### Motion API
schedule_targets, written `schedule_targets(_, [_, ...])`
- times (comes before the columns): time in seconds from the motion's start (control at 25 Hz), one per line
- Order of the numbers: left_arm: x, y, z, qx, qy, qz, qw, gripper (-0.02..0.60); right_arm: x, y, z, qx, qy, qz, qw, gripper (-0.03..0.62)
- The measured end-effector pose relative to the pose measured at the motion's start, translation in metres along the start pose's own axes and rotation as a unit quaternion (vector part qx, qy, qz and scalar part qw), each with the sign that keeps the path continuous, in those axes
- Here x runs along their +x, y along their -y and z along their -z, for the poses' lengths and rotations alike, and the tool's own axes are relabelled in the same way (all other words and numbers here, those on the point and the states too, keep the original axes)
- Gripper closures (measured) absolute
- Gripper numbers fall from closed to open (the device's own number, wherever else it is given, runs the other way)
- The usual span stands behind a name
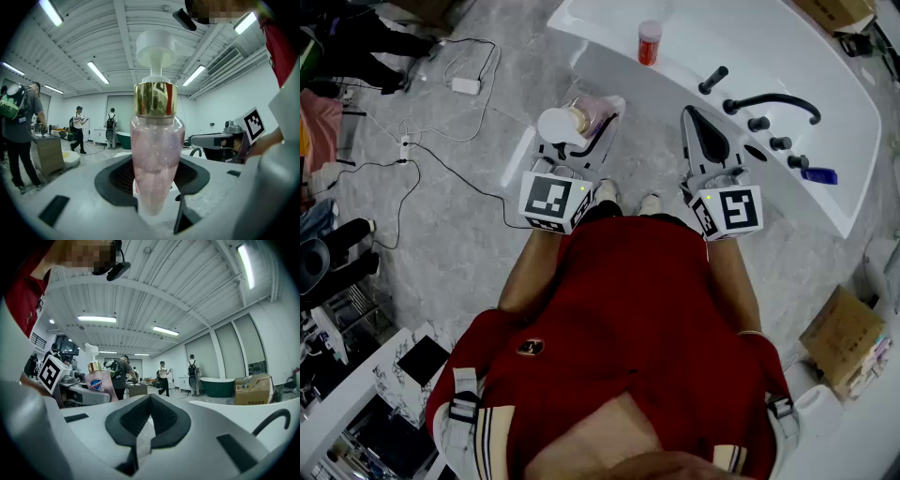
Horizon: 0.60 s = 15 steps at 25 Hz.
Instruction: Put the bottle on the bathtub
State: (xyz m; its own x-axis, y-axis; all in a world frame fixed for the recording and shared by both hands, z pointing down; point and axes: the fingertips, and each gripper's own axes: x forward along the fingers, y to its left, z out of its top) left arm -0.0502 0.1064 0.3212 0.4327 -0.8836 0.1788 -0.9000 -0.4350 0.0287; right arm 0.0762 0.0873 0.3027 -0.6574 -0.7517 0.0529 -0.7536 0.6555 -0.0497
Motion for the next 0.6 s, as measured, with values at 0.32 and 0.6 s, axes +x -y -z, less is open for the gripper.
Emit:
schedule_targets(0.32, [0.011,-0.021,0.001,-0.003,0.003,0.011,0.9999,0.360,0.017,-0.002,0.002,0.012,-0.003,0.006,1.000,0.595])
schedule_targets(0.6, [0.017,-0.045,0.004,-0.003,0.007,0.023,0.9997,0.360,0.032,-0.001,0.005,0.012,-0.008,0.038,0.999,0.595])
